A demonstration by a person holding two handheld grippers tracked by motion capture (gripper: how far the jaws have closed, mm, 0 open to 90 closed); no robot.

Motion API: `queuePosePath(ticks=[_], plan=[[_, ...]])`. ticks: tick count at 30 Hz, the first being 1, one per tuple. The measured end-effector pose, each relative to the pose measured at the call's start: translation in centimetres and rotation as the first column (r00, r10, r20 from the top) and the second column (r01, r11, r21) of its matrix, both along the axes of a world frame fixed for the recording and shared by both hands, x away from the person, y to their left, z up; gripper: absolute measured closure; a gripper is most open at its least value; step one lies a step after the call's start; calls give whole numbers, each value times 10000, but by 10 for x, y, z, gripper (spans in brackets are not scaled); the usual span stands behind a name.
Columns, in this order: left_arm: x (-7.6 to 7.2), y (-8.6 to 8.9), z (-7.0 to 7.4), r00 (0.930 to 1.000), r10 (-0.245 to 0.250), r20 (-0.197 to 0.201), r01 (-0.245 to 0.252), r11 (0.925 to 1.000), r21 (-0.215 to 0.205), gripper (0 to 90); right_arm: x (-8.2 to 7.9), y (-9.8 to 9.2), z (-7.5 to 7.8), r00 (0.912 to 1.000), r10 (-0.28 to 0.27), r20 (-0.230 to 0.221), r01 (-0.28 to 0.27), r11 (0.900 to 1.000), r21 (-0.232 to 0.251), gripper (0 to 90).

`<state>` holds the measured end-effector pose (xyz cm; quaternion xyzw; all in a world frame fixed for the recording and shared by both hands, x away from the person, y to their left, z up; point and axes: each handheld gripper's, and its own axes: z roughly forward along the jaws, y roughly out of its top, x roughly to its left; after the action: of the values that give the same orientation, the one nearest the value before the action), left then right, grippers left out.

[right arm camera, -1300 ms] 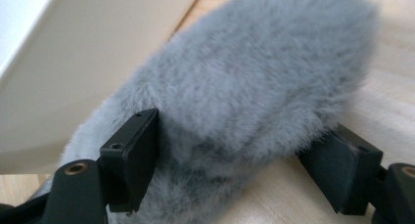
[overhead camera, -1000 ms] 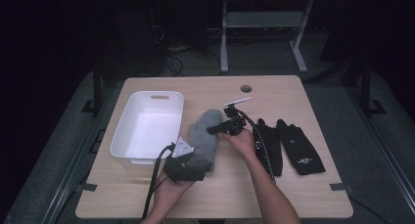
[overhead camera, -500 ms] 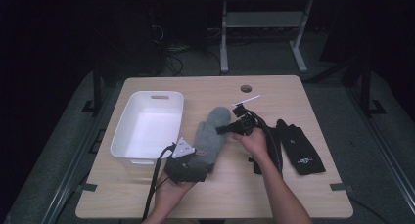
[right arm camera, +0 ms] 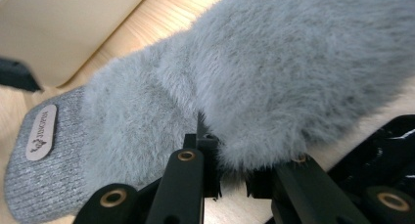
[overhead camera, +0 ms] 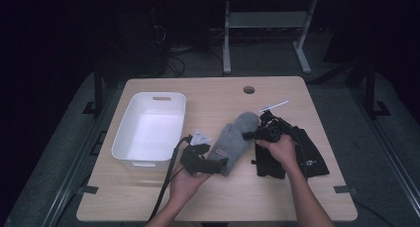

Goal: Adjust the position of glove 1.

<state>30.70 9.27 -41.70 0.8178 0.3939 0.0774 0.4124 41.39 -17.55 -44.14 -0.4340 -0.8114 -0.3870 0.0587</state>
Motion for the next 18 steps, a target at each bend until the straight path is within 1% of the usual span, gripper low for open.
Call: queuePosePath(ticks=[1,2,3,4,5,6,7,8,9,10,11,13,15,16,17,18], plan=[[0,0,0,10000,0,0,0,10000,0,192,0,0,0,10000,30,56,-29,10000,-54,791],[4,0,-1,9998,93,-170,-91,9999,106,192,0,0,0,10000,30,56,-29,10000,-54,791],[8,1,-4,9988,157,-465,-157,9999,16,194,0,0,0,9999,76,110,-75,9999,-132,791],[13,3,-7,9952,131,-967,-159,9995,-274,193,0,0,0,9998,82,169,-79,9998,-187,791],[18,4,-10,9895,209,-1430,-292,9980,-567,193,0,1,0,9998,74,189,-71,9998,-197,791],[25,8,-14,9771,182,-2121,-417,9934,-1066,198,0,1,-2,9998,62,204,-59,9998,-172,789],[25,8,-14,9771,182,-2121,-417,9934,-1066,204,0,1,-2,9998,62,204,-59,9998,-172,789],[28,10,-16,9694,207,-2446,-529,9907,-1256,205,-1,1,-3,9997,64,220,-59,9998,-200,789],[30,11,-18,9624,149,-2711,-531,9895,-1342,205,-1,1,-3,9997,64,220,-59,9998,-200,789],[34,12,-21,9537,142,-3003,-578,9889,-1367,206,-3,0,-5,9995,49,325,-45,9999,-131,788],[34,12,-21,9537,142,-3003,-578,9889,-1367,206,-3,0,-5,9995,49,325,-45,9999,-131,788],[36,11,-25,9422,119,-3348,-556,9911,-1213,203,-4,-2,-7,9995,19,316,-16,10000,-89,788],[38,10,-29,9292,101,-3693,-622,9896,-1295,188,-5,-3,-9,9994,-18,359,20,10000,-48,788],[39,8,-31,9244,116,-3813,-656,9895,-1289,191,-6,-3,-9,9993,-9,370,10,10000,-47,788],[39,8,-32,9220,78,-3872,-627,9896,-1293,200,-6,-3,-9,9993,-19,370,20,10000,-37,788],[39,8,-32,9220,78,-3872,-627,9896,-1293,215,-6,-3,-9,9993,-18,380,20,10000,-42,788]])
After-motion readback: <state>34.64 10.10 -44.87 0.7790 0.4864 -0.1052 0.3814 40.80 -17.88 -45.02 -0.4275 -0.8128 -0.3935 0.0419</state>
